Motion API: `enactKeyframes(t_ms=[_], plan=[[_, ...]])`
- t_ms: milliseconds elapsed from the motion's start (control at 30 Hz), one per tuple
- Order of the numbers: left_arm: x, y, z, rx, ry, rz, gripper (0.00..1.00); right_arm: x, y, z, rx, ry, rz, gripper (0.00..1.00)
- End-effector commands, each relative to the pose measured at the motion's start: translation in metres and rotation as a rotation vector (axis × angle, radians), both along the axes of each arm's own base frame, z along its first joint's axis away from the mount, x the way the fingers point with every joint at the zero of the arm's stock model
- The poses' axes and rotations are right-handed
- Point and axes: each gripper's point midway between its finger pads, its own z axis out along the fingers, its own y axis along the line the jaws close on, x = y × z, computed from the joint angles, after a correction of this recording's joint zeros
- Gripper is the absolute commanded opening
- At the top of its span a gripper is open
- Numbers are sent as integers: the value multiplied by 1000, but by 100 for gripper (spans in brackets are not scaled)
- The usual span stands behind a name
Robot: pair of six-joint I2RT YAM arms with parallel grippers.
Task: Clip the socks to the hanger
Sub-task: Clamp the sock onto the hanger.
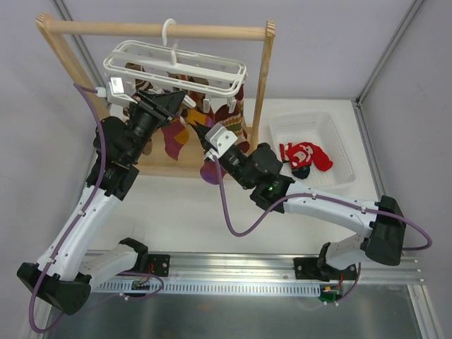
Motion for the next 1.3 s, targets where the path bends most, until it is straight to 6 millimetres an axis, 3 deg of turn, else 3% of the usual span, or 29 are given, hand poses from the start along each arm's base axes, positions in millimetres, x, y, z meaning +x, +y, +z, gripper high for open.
enactKeyframes(t_ms=[0,600,800,1100,1267], plan=[[-3,-12,-16,16,64,-44,4,-1,-16,40,96,-118,-74,1],[-2,-3,-7,24,37,5,4,-1,-31,29,23,-160,-121,1],[-3,-2,-9,28,37,9,4,-5,-37,35,11,-196,-129,1],[-6,-1,-10,28,51,6,4,-18,-14,42,-26,-254,-13,1],[-8,-1,-12,26,58,2,4,-12,-11,39,-58,-294,-52,1]])
